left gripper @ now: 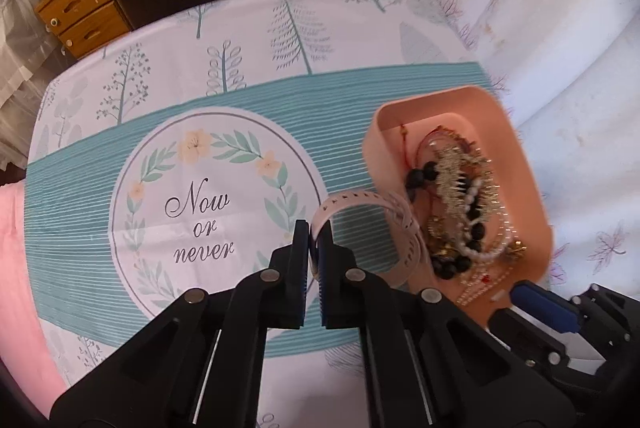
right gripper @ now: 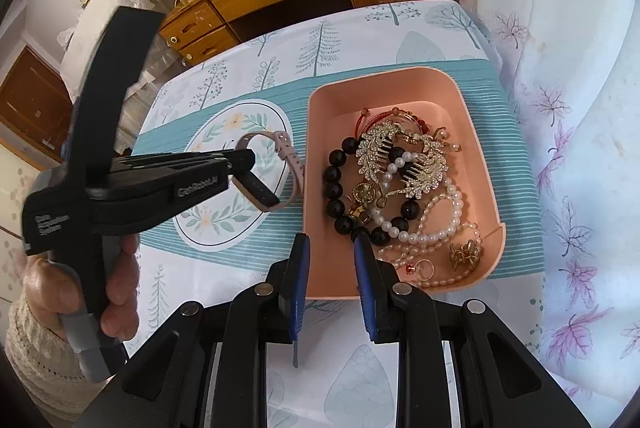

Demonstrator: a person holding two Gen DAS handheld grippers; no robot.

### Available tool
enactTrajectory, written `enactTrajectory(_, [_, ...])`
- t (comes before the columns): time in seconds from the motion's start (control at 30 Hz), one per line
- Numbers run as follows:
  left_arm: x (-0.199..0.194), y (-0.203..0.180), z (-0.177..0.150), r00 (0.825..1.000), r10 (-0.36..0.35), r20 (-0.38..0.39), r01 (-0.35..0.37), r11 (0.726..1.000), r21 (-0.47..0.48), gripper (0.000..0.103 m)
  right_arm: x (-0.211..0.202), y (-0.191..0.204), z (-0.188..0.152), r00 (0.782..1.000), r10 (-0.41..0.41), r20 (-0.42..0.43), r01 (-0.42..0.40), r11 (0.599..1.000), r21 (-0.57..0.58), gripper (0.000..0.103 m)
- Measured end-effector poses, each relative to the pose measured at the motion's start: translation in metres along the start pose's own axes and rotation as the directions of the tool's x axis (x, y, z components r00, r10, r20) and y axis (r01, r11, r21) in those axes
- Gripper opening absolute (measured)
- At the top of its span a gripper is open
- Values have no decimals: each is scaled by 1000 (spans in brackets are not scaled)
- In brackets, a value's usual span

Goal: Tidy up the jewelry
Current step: 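Grasp the pink-band smartwatch by its band with the left tool, then lower the smartwatch into the peach box and open the left tool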

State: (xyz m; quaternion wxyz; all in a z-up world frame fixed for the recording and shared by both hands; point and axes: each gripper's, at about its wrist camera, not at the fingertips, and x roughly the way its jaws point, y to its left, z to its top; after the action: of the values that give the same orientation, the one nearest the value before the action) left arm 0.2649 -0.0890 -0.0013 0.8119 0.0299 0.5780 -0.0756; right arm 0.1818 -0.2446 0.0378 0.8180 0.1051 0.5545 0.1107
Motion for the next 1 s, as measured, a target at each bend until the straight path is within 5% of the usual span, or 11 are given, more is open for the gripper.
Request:
enactTrajectory(0.53, [-103,-62,-13,986,-88,143,75,993,94,2,-69,-28,-2,991,-40,126,34,998,52,23])
enactTrajectory(1.0, [-40,-104,-28,993,-72,94,58,987,149,2,-66,-71,-8,989,-87,116,71,989,133,23])
